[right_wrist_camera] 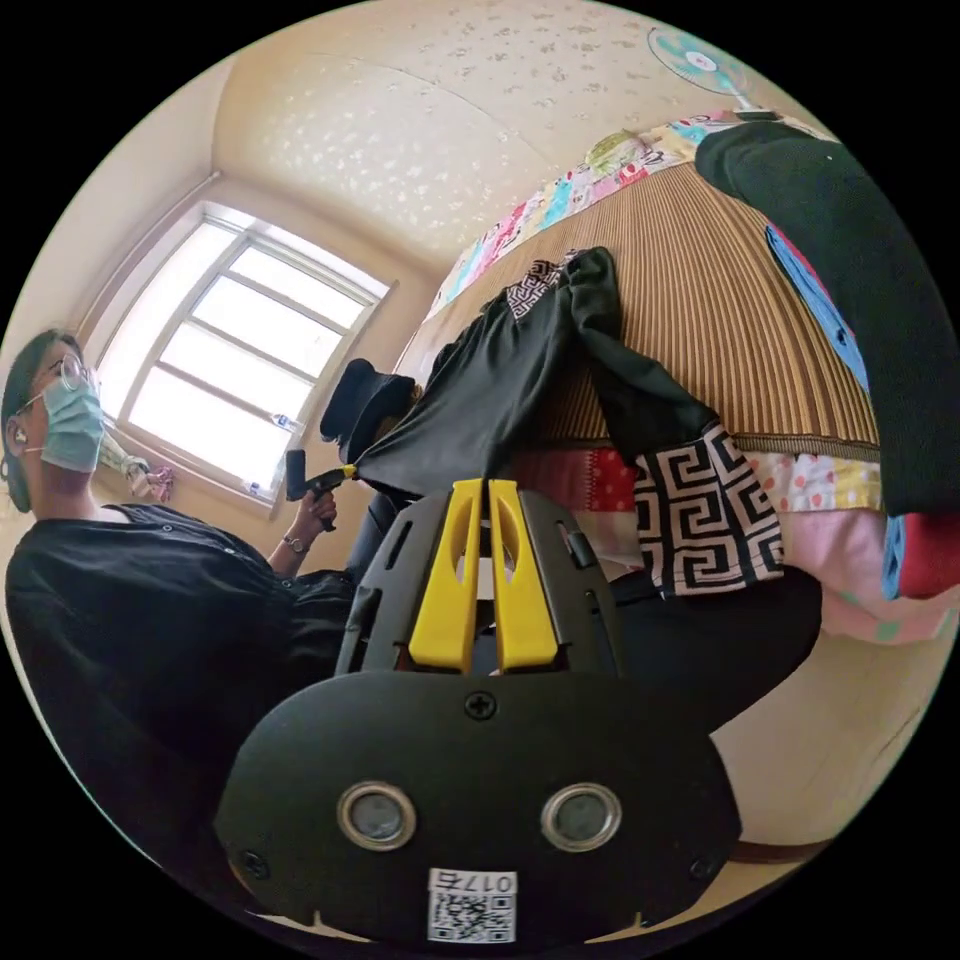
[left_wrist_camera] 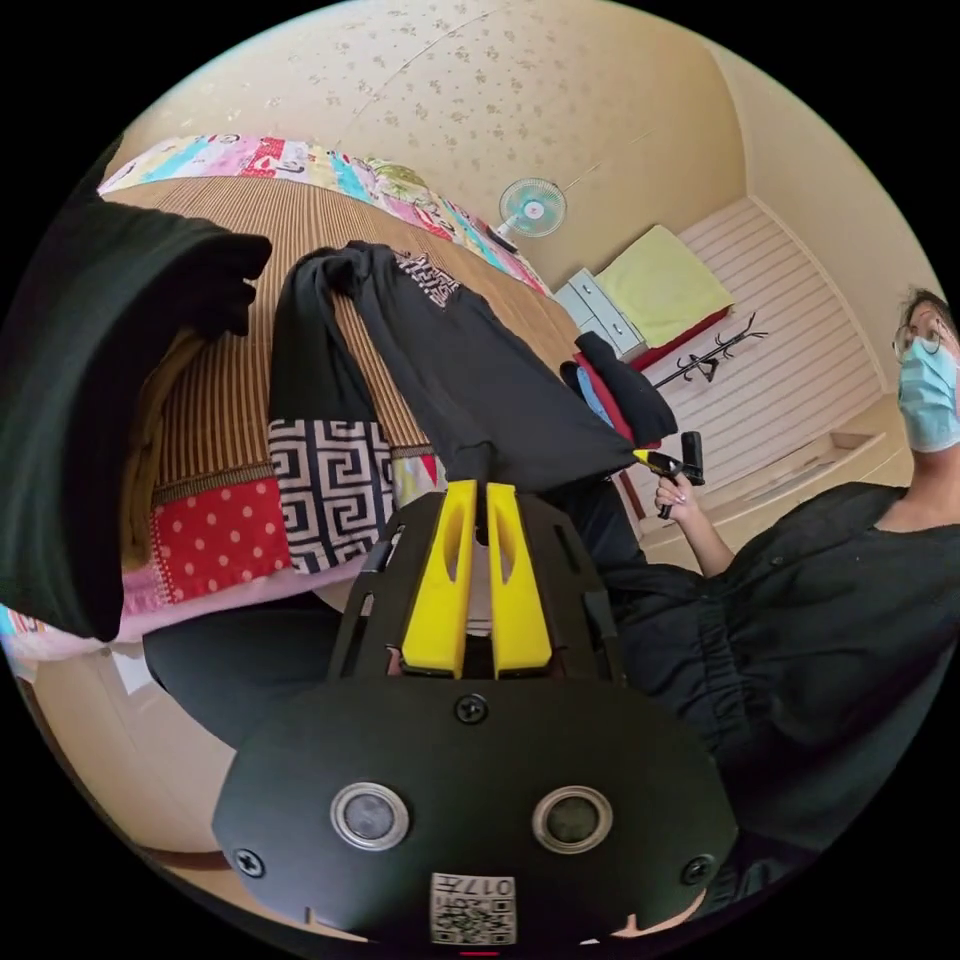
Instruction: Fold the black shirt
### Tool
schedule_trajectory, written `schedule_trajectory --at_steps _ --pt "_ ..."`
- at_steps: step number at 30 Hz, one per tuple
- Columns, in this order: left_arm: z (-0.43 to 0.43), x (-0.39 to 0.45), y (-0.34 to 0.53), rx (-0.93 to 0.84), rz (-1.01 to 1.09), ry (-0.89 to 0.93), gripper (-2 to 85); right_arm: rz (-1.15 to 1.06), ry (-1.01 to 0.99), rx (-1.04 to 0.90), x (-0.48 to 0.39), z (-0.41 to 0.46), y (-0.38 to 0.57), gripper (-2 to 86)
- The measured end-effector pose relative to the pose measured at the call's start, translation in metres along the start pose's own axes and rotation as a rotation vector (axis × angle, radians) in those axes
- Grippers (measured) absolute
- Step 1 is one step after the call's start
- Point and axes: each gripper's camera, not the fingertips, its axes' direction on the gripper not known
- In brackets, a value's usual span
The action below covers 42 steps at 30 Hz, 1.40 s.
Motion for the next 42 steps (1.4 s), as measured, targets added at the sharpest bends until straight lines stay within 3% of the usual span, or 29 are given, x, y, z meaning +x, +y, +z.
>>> schedule_trajectory --at_steps 5,8,11,15,20,24,27,31,38,42 --pt "0.037 -0.005 0.018 -0.185 -0.118 -0.115 2.0 -0.066 0.187 -0.375 -0.014 0.053 0.0 1.1" --pt "0.042 -0.007 0.023 -0.164 -0.191 -0.155 4.9 -0.05 0.169 -0.469 -0.023 0.074 -0.003 1.0" --pt "0.019 -0.001 0.022 -0.022 -0.221 -0.195 10.7 -0.058 0.108 -0.298 -0.044 0.05 -0.016 1.3" --pt "0.009 0.021 -0.001 0.114 -0.126 -0.241 10.6 -0.096 0.176 -0.102 -0.073 0.028 -0.044 1.6" --pt "0.053 0.053 -0.062 0.171 0.054 -0.193 9.2 -0.154 0.37 -0.113 -0.109 0.094 -0.105 1.8" --pt "0.103 0.05 -0.109 0.074 -0.07 -0.244 10.0 -0.141 0.574 -0.08 -0.137 0.16 -0.154 0.8" --pt "0.13 0.047 -0.108 -0.027 -0.104 -0.37 9.6 -0.203 0.605 -0.193 -0.147 0.202 -0.164 0.5" --pt "0.126 0.055 -0.077 0.026 -0.047 -0.37 6.8 -0.209 0.756 -0.299 -0.14 0.23 -0.144 0.4" --pt "0.101 0.063 -0.025 0.064 -0.117 -0.268 4.9 -0.139 0.641 -0.145 -0.144 0.207 -0.089 0.3" --pt "0.058 0.074 0.003 0.245 -0.207 -0.363 8.7 -0.125 0.616 -0.149 -0.15 0.209 -0.085 0.3"
